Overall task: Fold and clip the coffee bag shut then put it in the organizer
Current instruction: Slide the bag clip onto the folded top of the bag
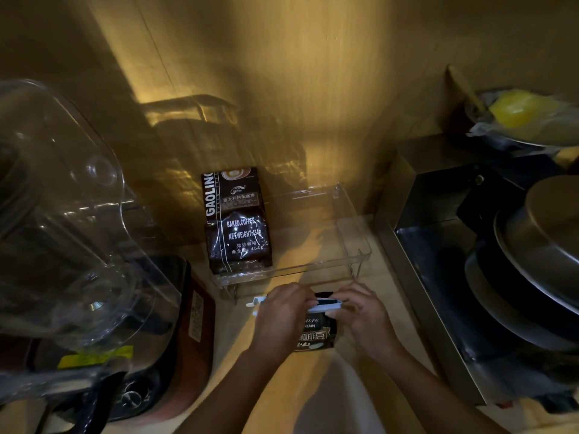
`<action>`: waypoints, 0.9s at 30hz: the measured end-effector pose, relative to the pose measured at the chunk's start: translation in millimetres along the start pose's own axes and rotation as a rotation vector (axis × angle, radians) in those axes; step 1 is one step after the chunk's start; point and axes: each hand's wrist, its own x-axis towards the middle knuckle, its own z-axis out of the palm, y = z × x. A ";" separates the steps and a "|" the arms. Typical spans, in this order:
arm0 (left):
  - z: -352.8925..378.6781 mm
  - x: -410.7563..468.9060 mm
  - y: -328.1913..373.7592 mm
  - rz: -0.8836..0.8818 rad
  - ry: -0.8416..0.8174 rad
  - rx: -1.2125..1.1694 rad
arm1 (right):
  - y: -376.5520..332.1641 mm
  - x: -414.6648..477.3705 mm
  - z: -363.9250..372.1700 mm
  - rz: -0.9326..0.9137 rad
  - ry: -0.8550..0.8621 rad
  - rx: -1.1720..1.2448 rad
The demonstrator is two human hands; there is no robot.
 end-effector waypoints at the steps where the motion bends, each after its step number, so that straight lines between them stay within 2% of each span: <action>1: -5.3 -1.2 -5.3 -0.014 -0.004 0.016 | 1.5 0.5 -1.9 0.013 0.005 0.003; 4: -13.6 -4.0 -14.4 -0.008 -0.002 0.054 | 2.6 1.3 -2.3 -0.004 -0.003 -0.014; 10: -0.9 -5.1 -6.2 -0.121 0.053 -0.016 | -1.5 5.8 -0.9 0.009 0.000 0.055; 13: 0.1 -1.4 -5.7 -0.102 0.048 -0.038 | -0.8 9.6 -3.7 0.019 -0.030 0.073; 19: -7.8 -0.4 -13.9 -0.053 -0.024 0.001 | 2.3 12.3 -5.3 -0.015 -0.034 -0.021; 23: -13.3 -1.7 -19.8 -0.108 -0.172 0.060 | 2.6 15.2 -6.4 -0.031 -0.054 -0.004; 27: -14.2 -0.9 -19.3 -0.082 -0.188 0.144 | 2.4 17.4 -6.1 -0.018 -0.066 0.000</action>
